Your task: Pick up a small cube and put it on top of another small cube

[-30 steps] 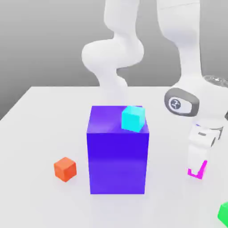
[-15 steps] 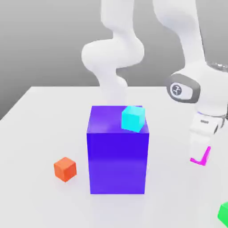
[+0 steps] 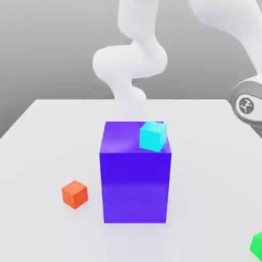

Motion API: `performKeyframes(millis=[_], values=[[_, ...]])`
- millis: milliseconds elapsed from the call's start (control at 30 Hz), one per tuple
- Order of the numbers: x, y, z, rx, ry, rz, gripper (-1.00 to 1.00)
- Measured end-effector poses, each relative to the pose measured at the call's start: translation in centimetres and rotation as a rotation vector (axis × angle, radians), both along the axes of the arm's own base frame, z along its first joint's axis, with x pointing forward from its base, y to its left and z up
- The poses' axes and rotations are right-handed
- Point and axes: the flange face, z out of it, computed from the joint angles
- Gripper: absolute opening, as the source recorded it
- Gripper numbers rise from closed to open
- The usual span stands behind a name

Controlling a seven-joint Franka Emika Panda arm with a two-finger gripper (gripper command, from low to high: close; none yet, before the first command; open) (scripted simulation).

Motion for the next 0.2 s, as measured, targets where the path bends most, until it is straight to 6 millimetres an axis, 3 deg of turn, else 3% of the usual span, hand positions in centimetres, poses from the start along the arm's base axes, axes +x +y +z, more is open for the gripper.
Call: performKeyframes(millis=[33,67,200], values=[[0.1,0.0,-1.5,0.0,0.0,0.001,-1.0],[0.1,0.0,-2.8,0.0,0.0,0.002,1.0],[0.1,0.0,-2.8,0.0,0.0,0.002,1.0]])
